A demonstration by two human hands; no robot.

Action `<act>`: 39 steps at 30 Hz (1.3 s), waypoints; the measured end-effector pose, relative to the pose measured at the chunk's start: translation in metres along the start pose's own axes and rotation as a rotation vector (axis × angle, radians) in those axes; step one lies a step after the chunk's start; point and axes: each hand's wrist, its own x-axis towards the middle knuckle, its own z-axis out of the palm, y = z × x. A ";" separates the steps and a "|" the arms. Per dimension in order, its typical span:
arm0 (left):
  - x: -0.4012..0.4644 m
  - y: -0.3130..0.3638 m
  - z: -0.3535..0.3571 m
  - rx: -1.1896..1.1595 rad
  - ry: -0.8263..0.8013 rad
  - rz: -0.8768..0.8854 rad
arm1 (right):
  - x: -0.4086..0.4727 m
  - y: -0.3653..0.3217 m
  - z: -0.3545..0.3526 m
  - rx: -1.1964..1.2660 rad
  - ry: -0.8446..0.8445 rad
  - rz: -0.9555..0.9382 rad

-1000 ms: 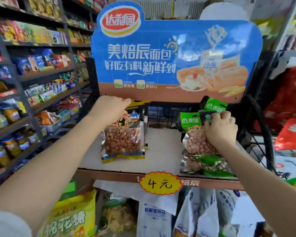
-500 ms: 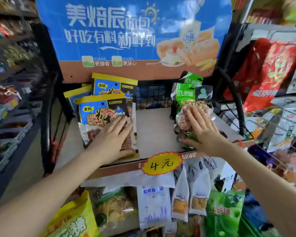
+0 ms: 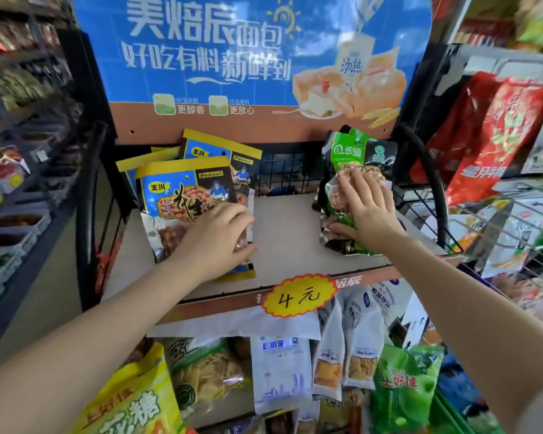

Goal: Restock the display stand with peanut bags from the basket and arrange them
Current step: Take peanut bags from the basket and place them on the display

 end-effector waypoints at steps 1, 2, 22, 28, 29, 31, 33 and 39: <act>0.002 0.005 -0.001 -0.037 0.028 0.027 | 0.000 0.000 -0.002 0.024 -0.014 0.001; 0.005 0.011 -0.003 -0.060 0.045 0.052 | -0.002 0.000 -0.006 0.058 -0.033 -0.004; 0.025 0.377 0.141 0.140 -0.283 0.772 | -0.346 0.223 0.032 0.034 -0.185 0.489; 0.003 0.547 0.273 0.021 -0.774 0.642 | -0.519 0.330 0.059 0.184 -0.485 0.834; -0.003 0.569 0.293 0.025 -0.840 0.627 | -0.545 0.344 0.063 0.205 -0.523 0.884; -0.017 0.605 0.336 0.012 -0.981 0.585 | -0.591 0.367 0.076 0.236 -0.573 0.981; -0.036 0.631 0.381 0.005 -1.077 0.574 | -0.631 0.381 0.099 0.296 -0.641 1.067; -0.092 0.679 0.525 0.012 -1.297 0.515 | -0.726 0.394 0.222 0.512 -0.837 1.214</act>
